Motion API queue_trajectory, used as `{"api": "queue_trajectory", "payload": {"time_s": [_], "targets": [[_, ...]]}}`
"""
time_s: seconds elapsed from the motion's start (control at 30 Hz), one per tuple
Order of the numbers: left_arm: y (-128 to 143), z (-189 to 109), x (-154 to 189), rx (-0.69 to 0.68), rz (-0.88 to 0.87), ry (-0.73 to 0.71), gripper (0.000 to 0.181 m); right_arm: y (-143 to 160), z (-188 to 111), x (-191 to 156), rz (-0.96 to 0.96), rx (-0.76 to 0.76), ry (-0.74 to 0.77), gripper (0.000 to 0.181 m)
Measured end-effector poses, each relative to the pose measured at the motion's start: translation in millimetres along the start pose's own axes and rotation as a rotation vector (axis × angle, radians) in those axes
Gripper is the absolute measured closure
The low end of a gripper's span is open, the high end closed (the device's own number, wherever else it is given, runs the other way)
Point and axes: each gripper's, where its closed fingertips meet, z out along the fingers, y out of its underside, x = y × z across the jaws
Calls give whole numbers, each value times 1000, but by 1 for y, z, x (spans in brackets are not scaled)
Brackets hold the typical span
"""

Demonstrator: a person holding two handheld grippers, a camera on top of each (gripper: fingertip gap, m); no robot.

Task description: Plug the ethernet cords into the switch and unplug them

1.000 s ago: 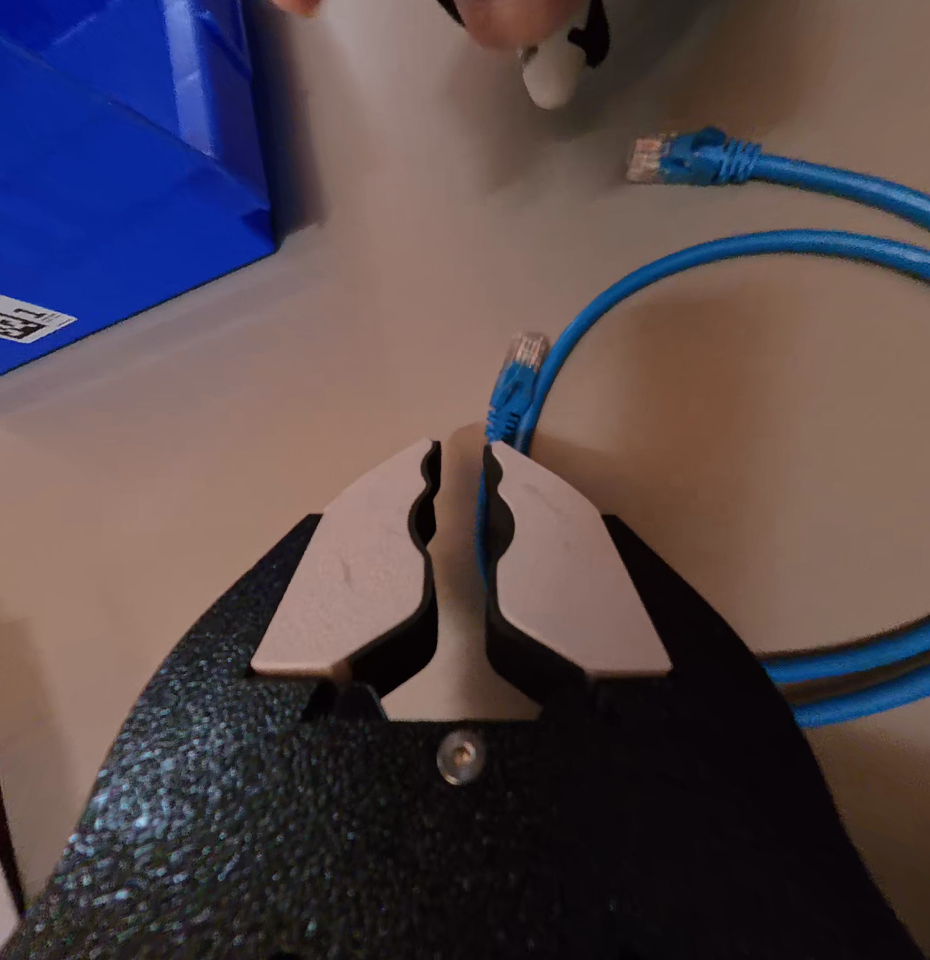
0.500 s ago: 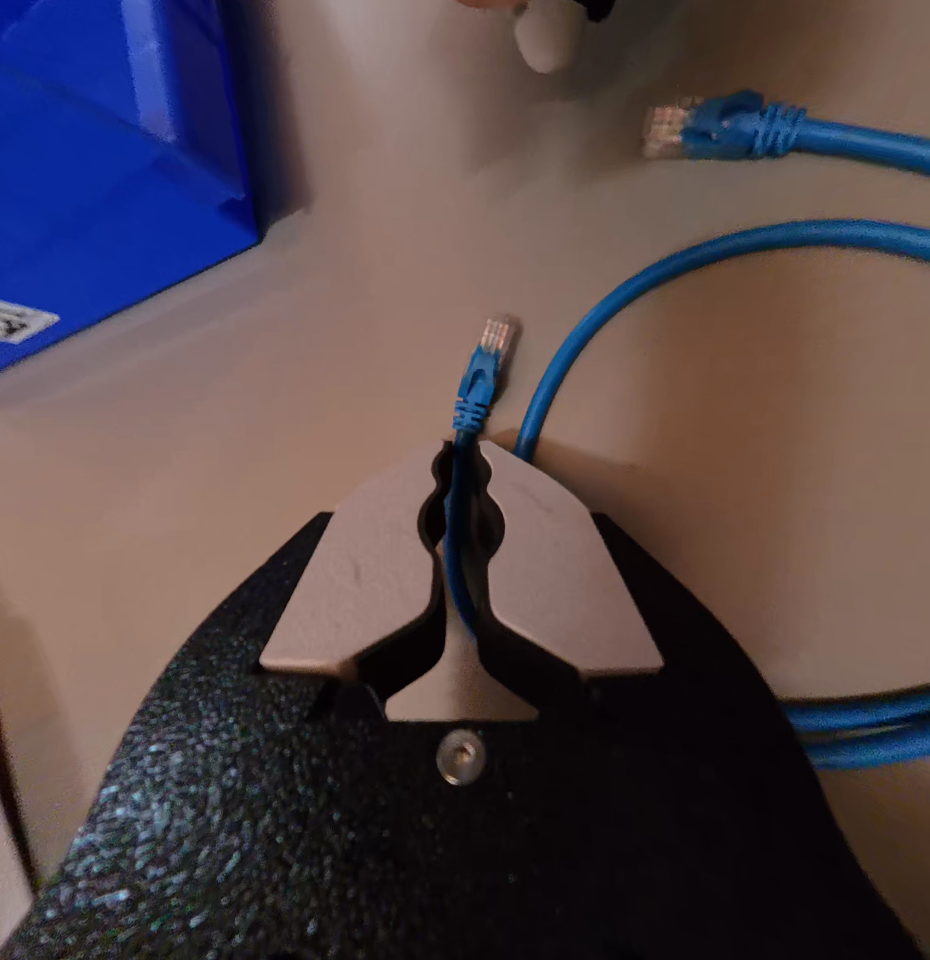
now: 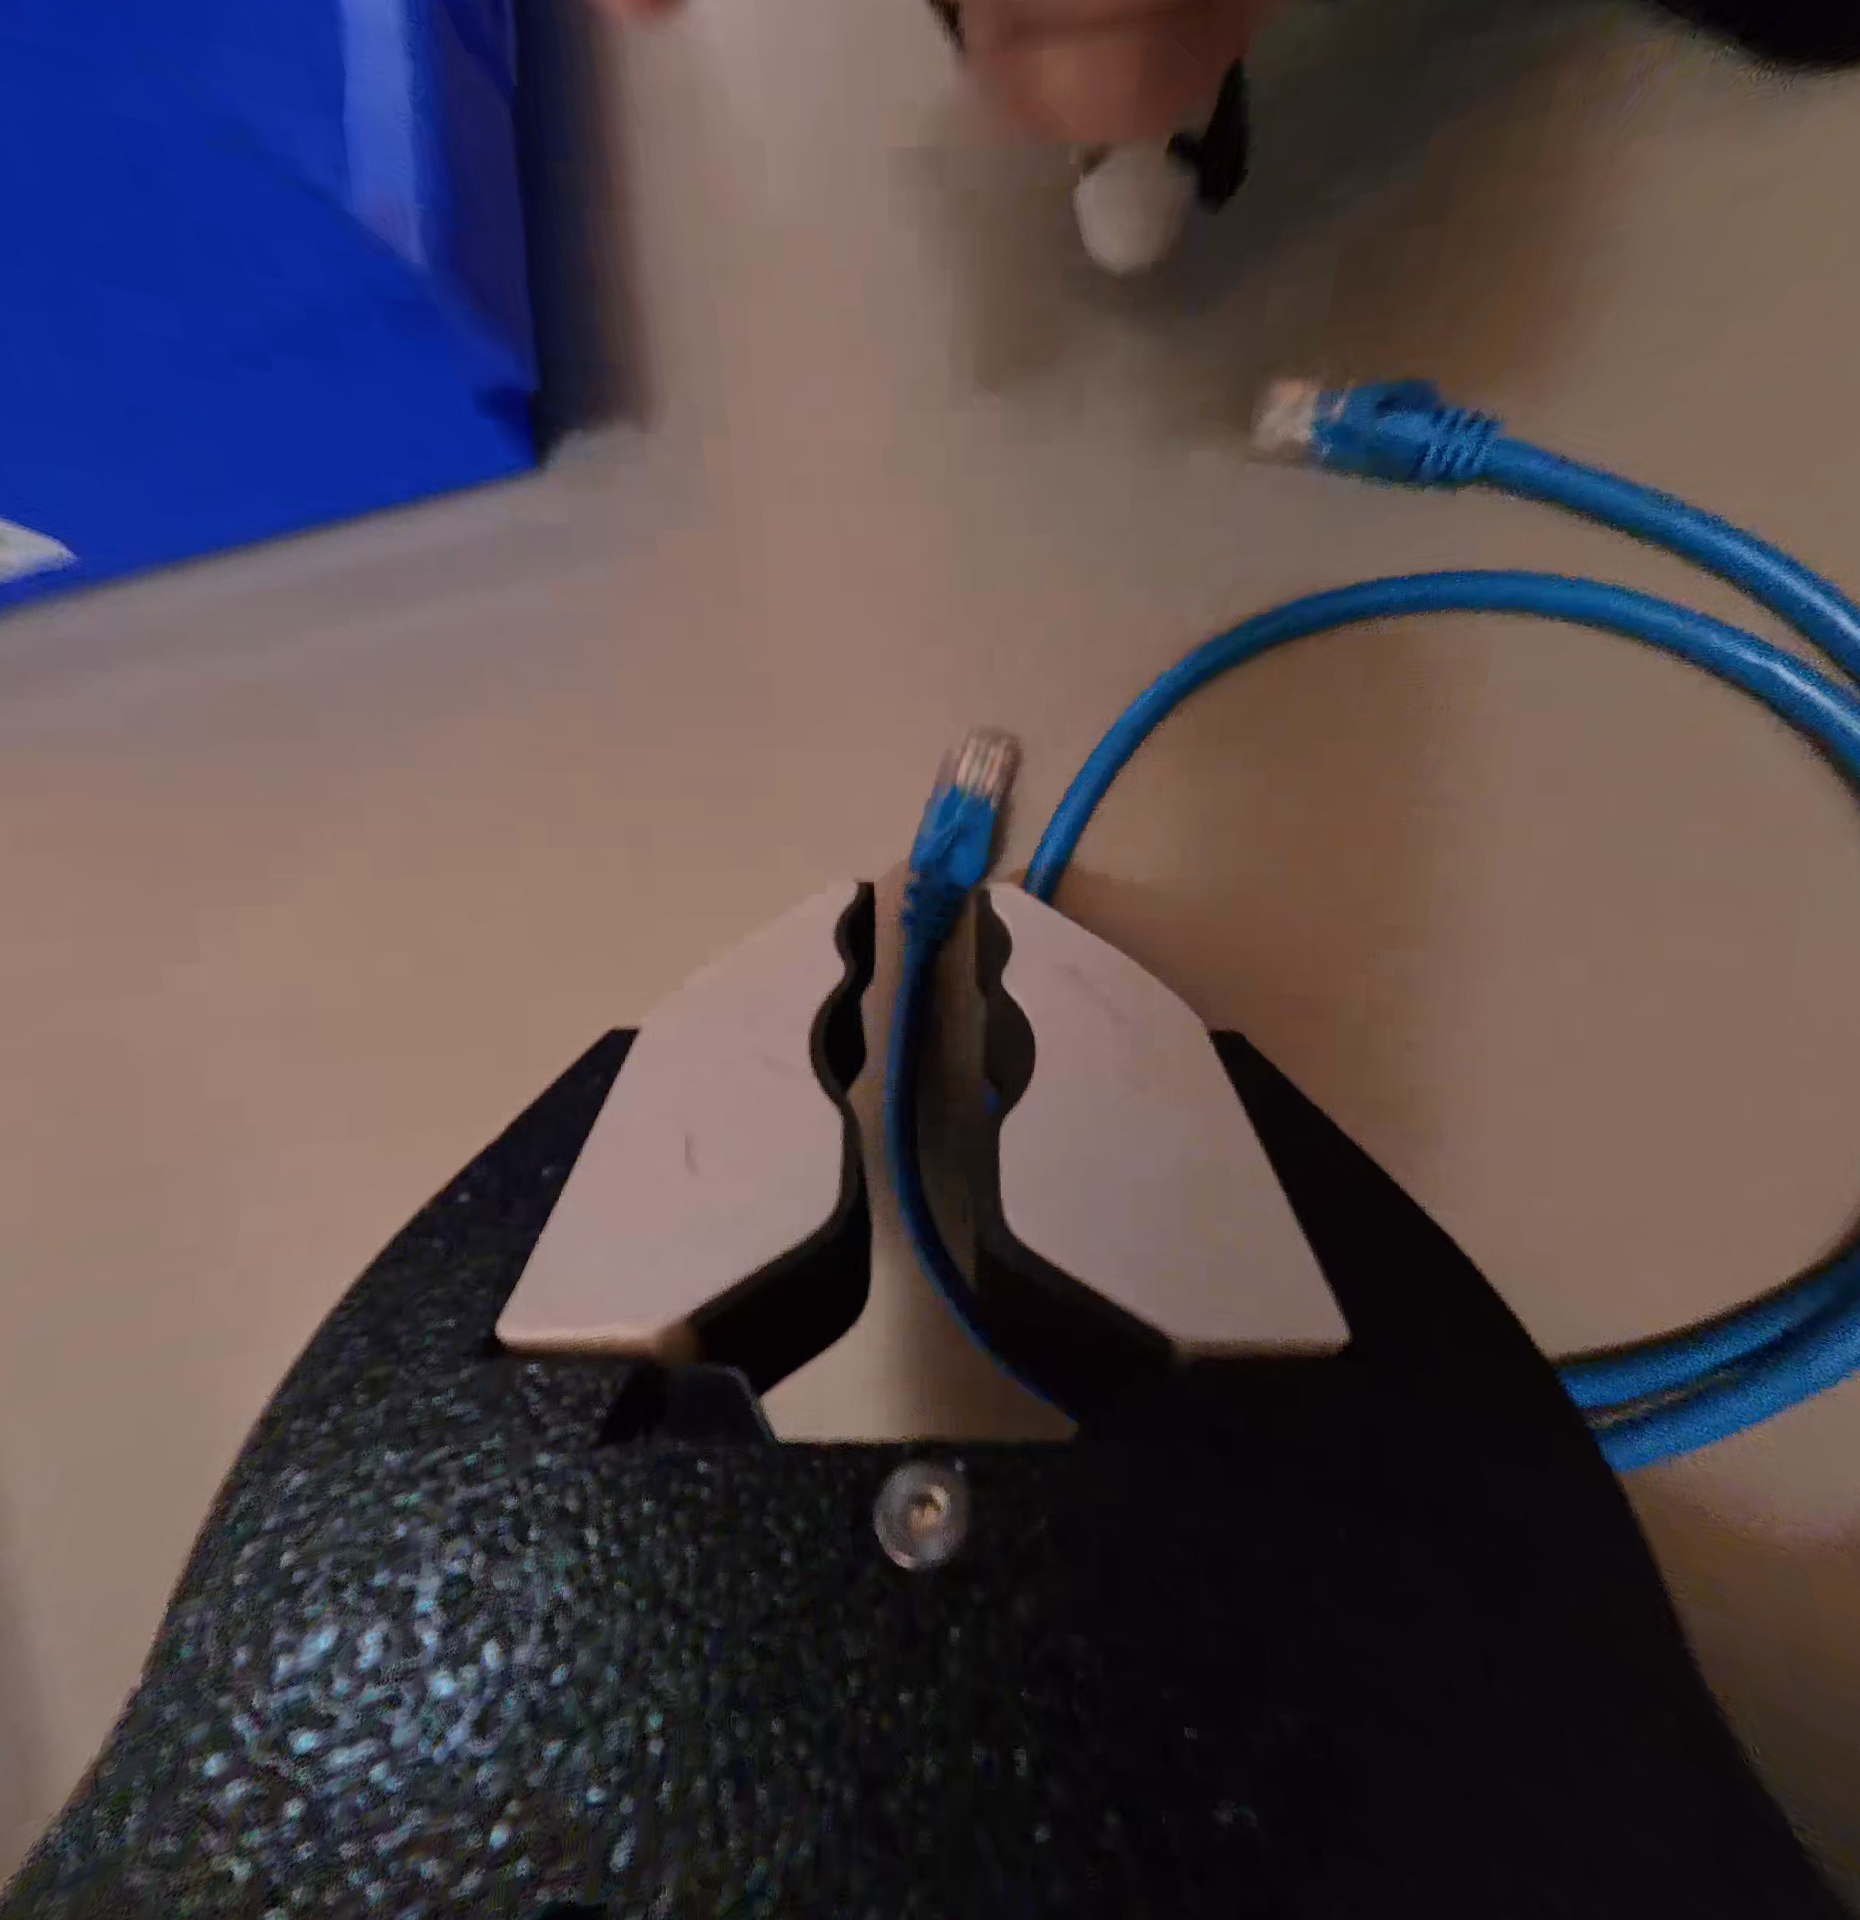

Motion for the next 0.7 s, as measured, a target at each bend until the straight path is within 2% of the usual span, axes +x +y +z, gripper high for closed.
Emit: {"api": "queue_trajectory", "payload": {"time_s": [0.07,0.2,0.3,0.53,0.7], "targets": [[-5,-3,-2,32,71,-54,162,0,0,0,1,1,-1,107],[5,4,1,-52,160,-53,164,1,1,0,-1,-6,-3,107],[5,10,0,-61,173,-56,167,0,0,0,1,-2,1,107],[1,18,-4,-22,91,-21,171,2,1,1,-8,-16,7,107],[6,16,-14,-62,-82,-122,171,6,2,-3,-23,-39,-6,107]]}}
